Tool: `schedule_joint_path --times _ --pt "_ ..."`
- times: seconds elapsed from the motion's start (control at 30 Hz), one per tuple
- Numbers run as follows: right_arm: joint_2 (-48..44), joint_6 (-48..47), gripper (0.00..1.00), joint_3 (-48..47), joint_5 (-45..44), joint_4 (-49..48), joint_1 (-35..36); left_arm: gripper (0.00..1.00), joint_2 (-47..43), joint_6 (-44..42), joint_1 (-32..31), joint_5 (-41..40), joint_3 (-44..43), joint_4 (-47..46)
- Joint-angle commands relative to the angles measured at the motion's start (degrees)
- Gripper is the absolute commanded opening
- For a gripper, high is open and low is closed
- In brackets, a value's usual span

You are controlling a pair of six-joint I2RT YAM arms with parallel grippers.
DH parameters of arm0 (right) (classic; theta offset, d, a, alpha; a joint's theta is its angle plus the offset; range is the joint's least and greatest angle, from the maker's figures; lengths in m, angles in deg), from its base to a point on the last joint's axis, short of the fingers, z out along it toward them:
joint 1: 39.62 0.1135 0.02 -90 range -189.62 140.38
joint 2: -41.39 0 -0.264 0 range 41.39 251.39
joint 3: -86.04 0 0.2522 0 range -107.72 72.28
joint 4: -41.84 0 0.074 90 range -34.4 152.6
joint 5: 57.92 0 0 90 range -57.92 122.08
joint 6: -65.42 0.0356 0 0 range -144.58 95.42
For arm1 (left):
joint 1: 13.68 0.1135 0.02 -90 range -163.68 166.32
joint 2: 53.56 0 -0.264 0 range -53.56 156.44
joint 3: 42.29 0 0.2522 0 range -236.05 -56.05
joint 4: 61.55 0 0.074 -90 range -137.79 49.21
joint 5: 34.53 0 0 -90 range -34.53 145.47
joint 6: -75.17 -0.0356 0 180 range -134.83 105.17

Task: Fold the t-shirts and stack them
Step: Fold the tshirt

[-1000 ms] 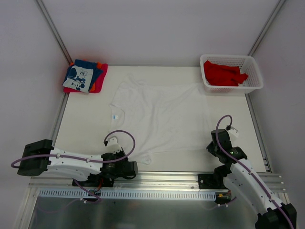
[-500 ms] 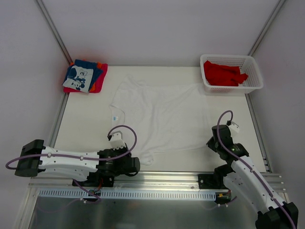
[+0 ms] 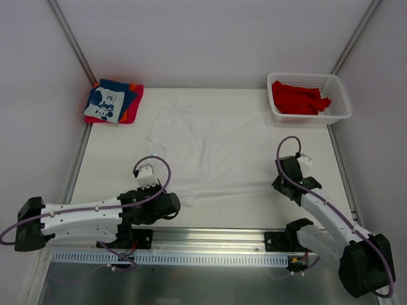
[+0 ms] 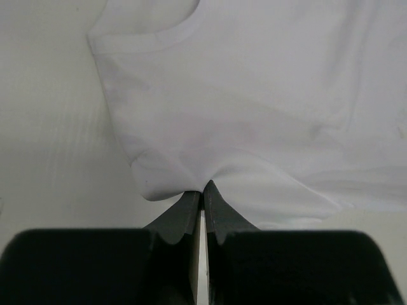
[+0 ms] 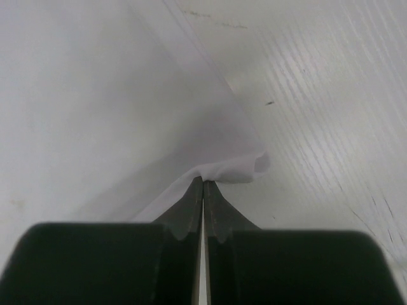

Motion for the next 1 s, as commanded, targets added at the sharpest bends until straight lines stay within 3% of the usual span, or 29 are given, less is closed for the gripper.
schedule_joint_path --times 0.0,0.6,0.73,0.8,0.97 --pt "2.8 -1.7 0.01 -4.1 -2.5 -4.4 -0.5 0.00 -1.6 -7.0 3.5 -4.3 -2.6 1.2" --pt "17.9 -5.3 0.00 -11.1 -4.1 -10.0 -1.1 0.00 3.9 -12.0 10.4 -7.4 -4.2 -1.1" --pt "20.1 -6.3 0.00 -13.7 -4.5 -10.1 -1.8 0.00 4.1 -22.9 13.7 -6.3 -4.5 -8.6" --pt "20.9 -6.8 0.01 -14.7 -5.1 -10.1 -2.3 0.00 3.9 -28.8 15.0 -4.6 -4.4 -16.9" --pt "22.8 -7.2 0.01 -17.8 -5.1 -10.1 -3.6 0.00 6.5 -42.0 23.2 2.2 -4.9 -29.2"
